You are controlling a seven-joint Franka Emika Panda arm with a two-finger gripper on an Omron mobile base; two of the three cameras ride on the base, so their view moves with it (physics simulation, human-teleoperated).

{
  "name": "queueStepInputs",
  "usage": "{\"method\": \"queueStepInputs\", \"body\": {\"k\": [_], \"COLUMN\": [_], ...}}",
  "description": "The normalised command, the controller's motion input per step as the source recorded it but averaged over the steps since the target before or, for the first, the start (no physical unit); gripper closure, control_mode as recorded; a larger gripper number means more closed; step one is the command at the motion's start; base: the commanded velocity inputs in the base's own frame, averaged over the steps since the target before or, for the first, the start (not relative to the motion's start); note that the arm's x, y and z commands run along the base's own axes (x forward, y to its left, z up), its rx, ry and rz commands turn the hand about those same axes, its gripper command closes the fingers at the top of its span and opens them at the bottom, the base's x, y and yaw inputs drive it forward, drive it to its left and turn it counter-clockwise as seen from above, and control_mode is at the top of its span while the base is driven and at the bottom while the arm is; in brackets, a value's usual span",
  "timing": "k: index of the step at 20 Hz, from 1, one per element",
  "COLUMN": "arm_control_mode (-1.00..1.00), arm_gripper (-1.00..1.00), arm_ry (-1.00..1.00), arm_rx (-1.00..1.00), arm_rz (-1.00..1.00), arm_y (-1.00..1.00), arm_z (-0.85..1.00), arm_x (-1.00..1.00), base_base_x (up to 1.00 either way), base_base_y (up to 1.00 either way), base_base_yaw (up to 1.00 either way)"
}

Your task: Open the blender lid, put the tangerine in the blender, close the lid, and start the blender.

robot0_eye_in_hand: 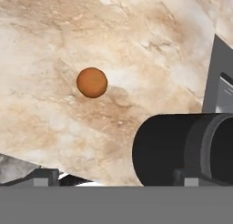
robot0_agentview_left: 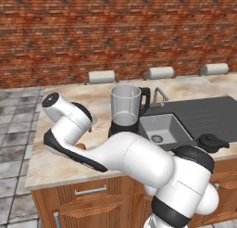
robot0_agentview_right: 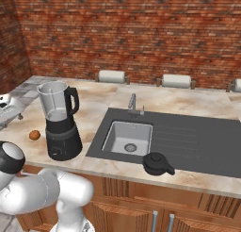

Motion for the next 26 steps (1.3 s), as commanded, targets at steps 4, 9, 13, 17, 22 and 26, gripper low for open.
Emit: {"method": "queueStepInputs", "body": {"k": [4, 9, 13, 17, 22, 26], "arm_control_mode": [-1.0, -1.0, -1.0, -1.0, -1.0, -1.0], "arm_gripper": [-1.0, -1.0, -1.0, -1.0, -1.0, -1.0], "arm_ry": [0.0, 0.0, 0.0, 0.0, 0.0, 0.01], "arm_rx": [-0.02, -0.02, -0.05, -0.03, -0.03, -0.07], "arm_rz": [-0.02, -0.04, -0.03, -0.04, -0.09, -0.07], "arm_y": [0.03, 0.04, 0.08, 0.02, 0.0, 0.0], "arm_z": [-0.19, -0.31, -0.45, -0.28, -0.26, -0.32], "arm_x": [0.29, 0.12, 0.08, 0.06, 0.07, 0.18], "base_base_x": [0.0, 0.0, 0.0, 0.0, 0.0, 0.0], "base_base_y": [0.0, 0.0, 0.0, 0.0, 0.0, 0.0], "base_base_yaw": [0.0, 0.0, 0.0, 0.0, 0.0, 0.0]}}
